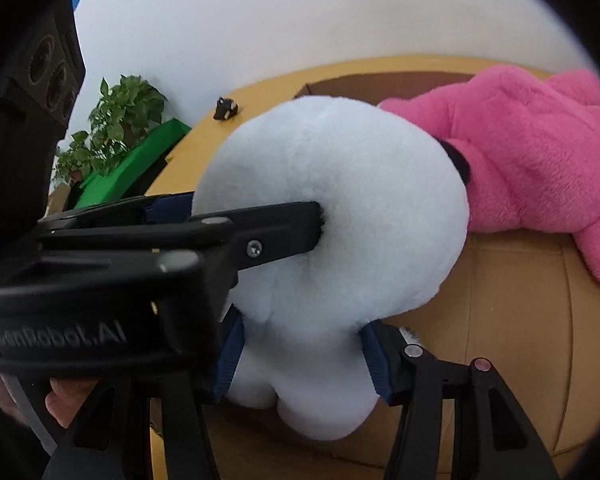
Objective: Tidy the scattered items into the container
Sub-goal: 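Lift the white panda and carry it over the box, then lower the panda beside the pink bear, open both tools, withdraw, then move both tools toward the blue bear plush on the table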
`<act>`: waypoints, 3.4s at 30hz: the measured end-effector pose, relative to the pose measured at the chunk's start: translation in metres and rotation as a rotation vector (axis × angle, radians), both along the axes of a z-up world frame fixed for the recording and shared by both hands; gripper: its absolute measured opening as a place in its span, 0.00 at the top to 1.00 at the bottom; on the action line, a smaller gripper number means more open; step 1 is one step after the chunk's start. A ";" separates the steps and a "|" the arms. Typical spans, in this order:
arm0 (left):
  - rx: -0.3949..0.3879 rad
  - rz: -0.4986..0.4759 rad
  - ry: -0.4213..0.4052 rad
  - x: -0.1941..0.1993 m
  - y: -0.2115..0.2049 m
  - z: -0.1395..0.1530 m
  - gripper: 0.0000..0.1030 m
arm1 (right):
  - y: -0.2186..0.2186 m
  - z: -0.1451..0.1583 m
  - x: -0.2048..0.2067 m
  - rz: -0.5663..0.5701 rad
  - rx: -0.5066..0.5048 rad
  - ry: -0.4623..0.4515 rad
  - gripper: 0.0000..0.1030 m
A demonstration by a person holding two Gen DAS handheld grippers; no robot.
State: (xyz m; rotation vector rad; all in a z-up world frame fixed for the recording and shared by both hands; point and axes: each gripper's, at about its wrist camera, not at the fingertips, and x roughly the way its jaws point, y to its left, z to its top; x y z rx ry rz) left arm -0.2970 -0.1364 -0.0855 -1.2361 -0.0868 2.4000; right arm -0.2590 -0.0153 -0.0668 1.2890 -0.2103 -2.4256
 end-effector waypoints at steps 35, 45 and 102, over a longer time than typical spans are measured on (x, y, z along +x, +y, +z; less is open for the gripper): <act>-0.042 0.249 0.265 0.263 0.071 0.122 0.00 | 0.174 0.129 0.217 -0.275 0.294 0.366 0.18; -0.020 0.213 0.227 0.276 0.093 0.117 0.00 | 0.189 0.122 0.227 -0.306 0.299 0.357 0.18; 0.073 0.299 0.035 0.276 0.044 0.037 0.00 | 0.132 0.028 0.207 -0.028 0.315 0.170 0.21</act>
